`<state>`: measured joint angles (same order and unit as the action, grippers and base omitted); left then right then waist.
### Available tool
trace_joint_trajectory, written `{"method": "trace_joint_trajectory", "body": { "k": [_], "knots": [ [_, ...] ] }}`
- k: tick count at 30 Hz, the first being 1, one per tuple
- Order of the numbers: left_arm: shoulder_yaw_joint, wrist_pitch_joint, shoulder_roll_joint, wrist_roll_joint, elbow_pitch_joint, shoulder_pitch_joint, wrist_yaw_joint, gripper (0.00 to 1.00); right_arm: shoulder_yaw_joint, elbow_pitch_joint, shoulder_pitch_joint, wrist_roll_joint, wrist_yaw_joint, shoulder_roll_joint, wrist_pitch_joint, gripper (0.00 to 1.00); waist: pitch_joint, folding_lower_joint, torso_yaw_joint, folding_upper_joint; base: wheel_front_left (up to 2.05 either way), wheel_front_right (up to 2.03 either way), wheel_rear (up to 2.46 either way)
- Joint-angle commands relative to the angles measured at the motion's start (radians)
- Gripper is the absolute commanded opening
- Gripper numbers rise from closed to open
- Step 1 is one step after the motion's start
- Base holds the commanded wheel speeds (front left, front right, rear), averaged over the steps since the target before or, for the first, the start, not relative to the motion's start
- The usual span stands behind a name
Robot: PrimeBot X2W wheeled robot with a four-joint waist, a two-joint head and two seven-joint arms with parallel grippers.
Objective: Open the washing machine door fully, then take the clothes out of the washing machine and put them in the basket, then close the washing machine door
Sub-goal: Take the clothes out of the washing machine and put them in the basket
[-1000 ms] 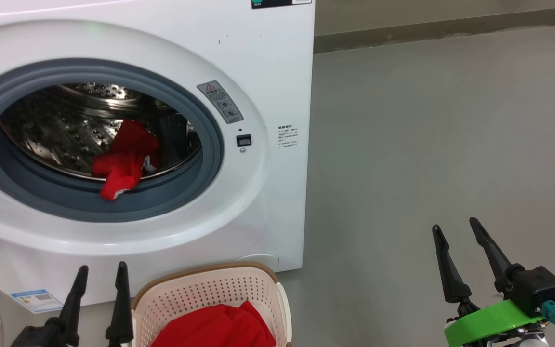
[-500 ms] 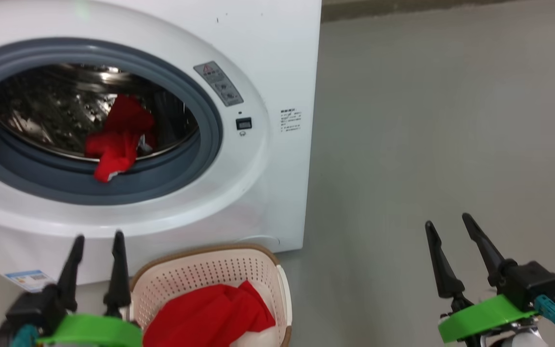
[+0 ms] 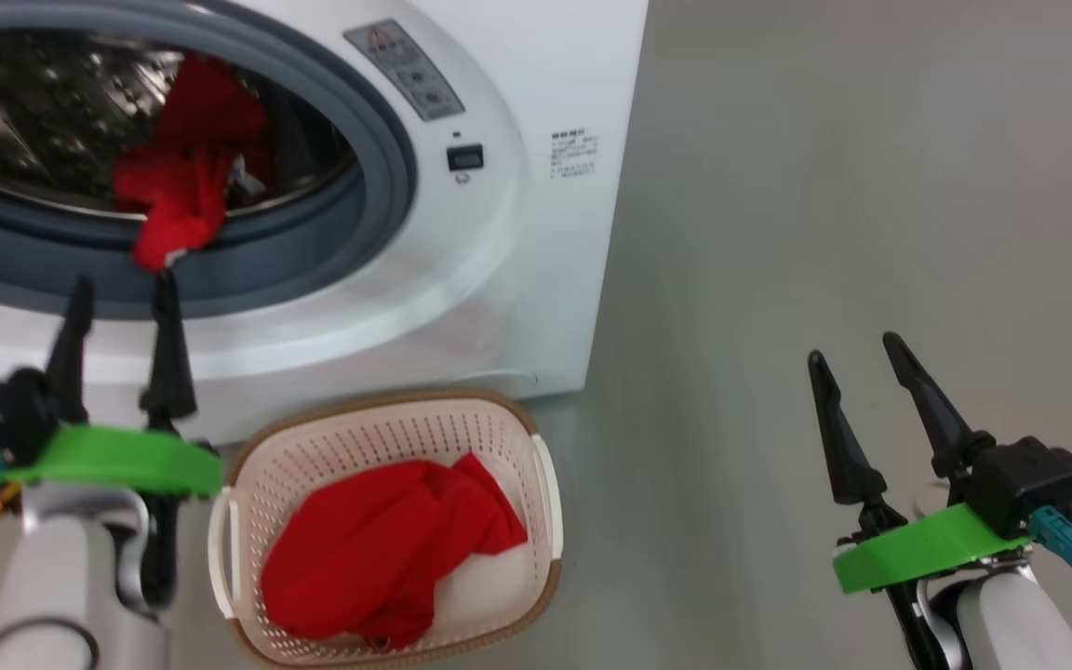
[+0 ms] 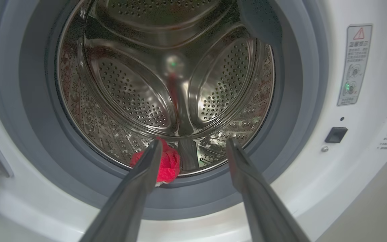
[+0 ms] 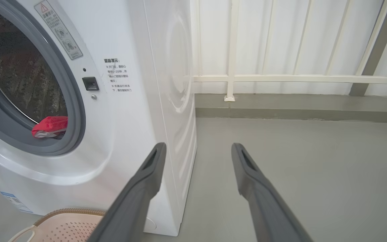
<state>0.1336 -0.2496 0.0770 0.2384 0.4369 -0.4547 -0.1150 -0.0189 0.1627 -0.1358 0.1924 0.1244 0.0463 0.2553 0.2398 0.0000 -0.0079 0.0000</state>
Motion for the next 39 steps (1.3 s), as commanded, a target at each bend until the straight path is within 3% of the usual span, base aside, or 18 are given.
{"method": "trace_joint_trajectory", "body": {
  "k": [1, 15, 25, 32, 39],
  "knots": [
    [0.041, -0.012, 0.039, -0.006, 0.001, -0.061, -0.007, 1.00, -0.034, -0.024, -0.036, 0.000, 0.006, 0.004, 0.006, 1.00, 0.076, 0.0000, -0.015, 0.0000, 0.00, 0.00, 0.00],
    [0.070, -0.012, 0.138, -0.021, 0.188, -0.349, -0.015, 1.00, -0.059, -0.036, -0.107, 0.017, 0.006, 0.004, 0.006, 1.00, 0.256, 0.0000, -0.086, 0.0000, 0.00, 0.00, 0.00],
    [0.027, -0.009, 0.231, -0.051, 0.479, -0.537, -0.015, 1.00, -0.108, -0.020, -0.123, 0.065, 0.006, 0.004, 0.006, 1.00, 0.317, 0.0000, -0.145, 0.0000, 0.00, 0.00, 0.00],
    [-0.016, 0.050, 0.306, -0.114, 0.654, -0.661, 0.068, 1.00, -0.124, -0.011, -0.131, 0.083, 0.006, 0.004, 0.006, 1.00, 0.325, 0.0000, -0.170, 0.0000, 0.00, 0.00, 0.00],
    [-0.075, 0.163, 0.339, -0.174, 0.767, -0.732, 0.143, 1.00, -0.141, -0.001, -0.133, 0.101, 0.006, 0.004, 0.006, 1.00, 0.324, 0.0000, -0.179, 0.0000, 0.00, 0.00, 0.00]
  ]
}}
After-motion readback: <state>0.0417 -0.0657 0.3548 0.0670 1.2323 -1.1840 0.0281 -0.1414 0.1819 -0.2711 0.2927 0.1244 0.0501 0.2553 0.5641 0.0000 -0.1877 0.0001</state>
